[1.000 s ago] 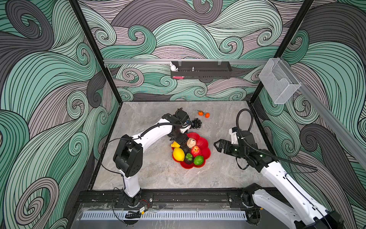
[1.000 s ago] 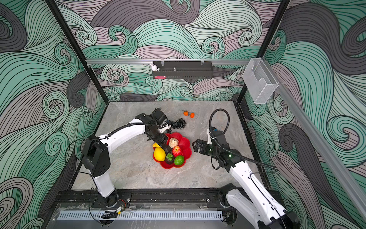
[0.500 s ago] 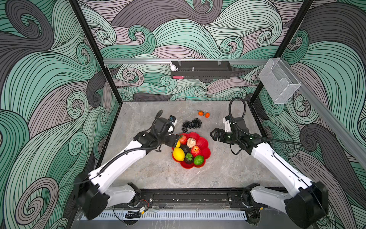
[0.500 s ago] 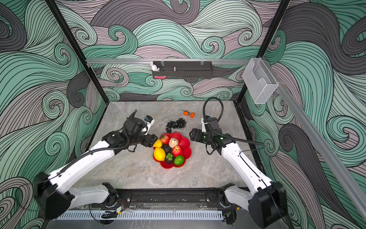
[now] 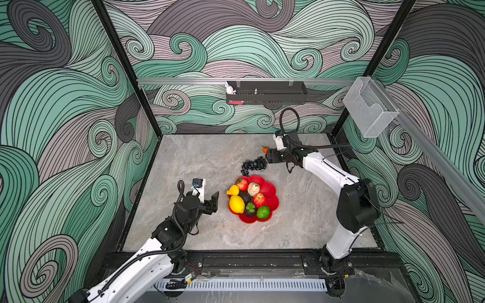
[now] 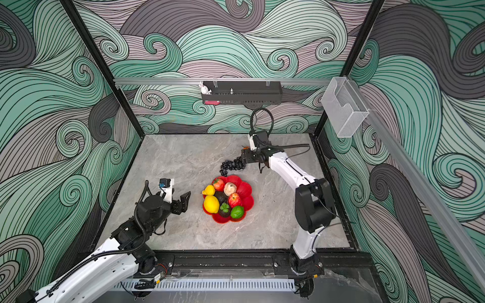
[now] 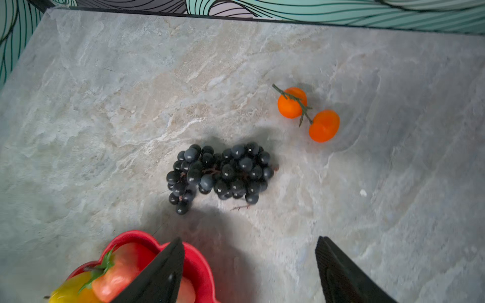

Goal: Arrange fruit in a fruit bowl
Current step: Pick up the fruits from the top-center of the table.

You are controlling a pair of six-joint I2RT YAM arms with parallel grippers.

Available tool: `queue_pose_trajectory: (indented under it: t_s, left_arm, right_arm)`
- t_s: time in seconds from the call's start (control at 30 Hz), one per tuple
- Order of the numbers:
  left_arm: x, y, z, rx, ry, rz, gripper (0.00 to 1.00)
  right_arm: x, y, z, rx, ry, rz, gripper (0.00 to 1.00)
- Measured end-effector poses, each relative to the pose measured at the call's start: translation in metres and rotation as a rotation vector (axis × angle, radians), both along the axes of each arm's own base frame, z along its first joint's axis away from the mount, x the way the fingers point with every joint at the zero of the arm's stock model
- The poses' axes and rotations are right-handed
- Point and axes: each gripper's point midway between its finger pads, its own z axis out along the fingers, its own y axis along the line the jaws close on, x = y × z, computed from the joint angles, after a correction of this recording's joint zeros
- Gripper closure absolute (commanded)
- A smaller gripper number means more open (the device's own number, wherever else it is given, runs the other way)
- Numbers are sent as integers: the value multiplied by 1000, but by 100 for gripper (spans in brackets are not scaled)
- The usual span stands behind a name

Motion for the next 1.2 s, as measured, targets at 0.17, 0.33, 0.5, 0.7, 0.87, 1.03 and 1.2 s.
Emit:
queue_pose_trajectory:
  t_s: [0.17, 0.33, 0.5, 0.7, 0.87, 1.03, 1.2]
  left_arm:
    - [-10, 10, 9, -48, -106, 7, 10]
    - [-13, 12, 18, -79, -156, 6, 10]
    - [-9, 8, 10, -53, -129, -1, 9]
    - [-6, 3, 1, -24, -97, -18, 8]
    - [-5, 1, 3, -30, -104, -27, 6]
    - [-4, -2, 0, -21, -96, -37, 4]
    - [-4, -4, -1, -19, -93, -47, 3]
  right_arm:
    - [33, 9, -17, -82, -26, 95, 22]
    - [64, 9, -37, -153, -31, 161, 25]
    - [83, 8, -53, -209, -22, 216, 28]
    - [102, 9, -63, -245, -26, 263, 32]
    - [118, 9, -70, -258, -31, 286, 37]
    - [131, 13, -80, -270, -36, 307, 43]
    - [137, 16, -93, -283, -27, 327, 46]
